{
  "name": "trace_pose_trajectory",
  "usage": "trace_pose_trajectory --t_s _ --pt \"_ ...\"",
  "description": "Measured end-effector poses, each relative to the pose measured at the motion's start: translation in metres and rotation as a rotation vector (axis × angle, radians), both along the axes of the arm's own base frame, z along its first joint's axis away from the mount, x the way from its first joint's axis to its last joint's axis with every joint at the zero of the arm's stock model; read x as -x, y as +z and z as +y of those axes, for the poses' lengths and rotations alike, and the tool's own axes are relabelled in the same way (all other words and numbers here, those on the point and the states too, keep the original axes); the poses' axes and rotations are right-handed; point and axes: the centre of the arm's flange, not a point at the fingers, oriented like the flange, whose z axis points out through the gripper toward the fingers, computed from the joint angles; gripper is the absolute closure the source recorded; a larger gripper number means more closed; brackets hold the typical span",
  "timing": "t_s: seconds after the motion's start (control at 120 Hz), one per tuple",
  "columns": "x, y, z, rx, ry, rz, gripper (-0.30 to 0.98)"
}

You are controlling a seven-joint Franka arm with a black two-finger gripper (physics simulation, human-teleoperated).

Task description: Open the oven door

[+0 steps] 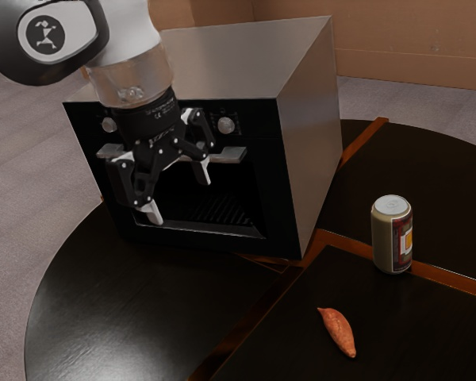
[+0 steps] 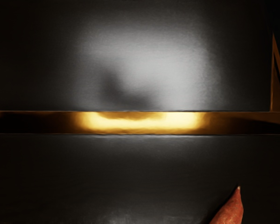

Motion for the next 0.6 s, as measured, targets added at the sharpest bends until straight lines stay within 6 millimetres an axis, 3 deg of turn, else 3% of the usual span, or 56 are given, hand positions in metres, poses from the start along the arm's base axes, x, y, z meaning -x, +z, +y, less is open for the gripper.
trace_pose_trajectory --t_s 0.1,0.2,0.233,0.35,0.417,0.525,0.6 --pt "0.001 -0.004 0.020 0.008 0.125 0.005 0.00" --pt "0.005 -0.026 0.054 0.017 0.262 0.049 0.00" --pt "0.012 -0.022 0.056 0.020 0.288 0.053 0.00" --pt "0.011 -0.016 0.098 0.006 0.423 -0.011 0.00" --pt "0.004 -0.012 0.110 0.001 0.454 -0.074 0.00" --pt "-0.028 -0.028 0.108 -0.017 0.459 -0.131 0.00" --pt "-0.038 -0.029 0.114 -0.018 0.462 -0.181 0.00"
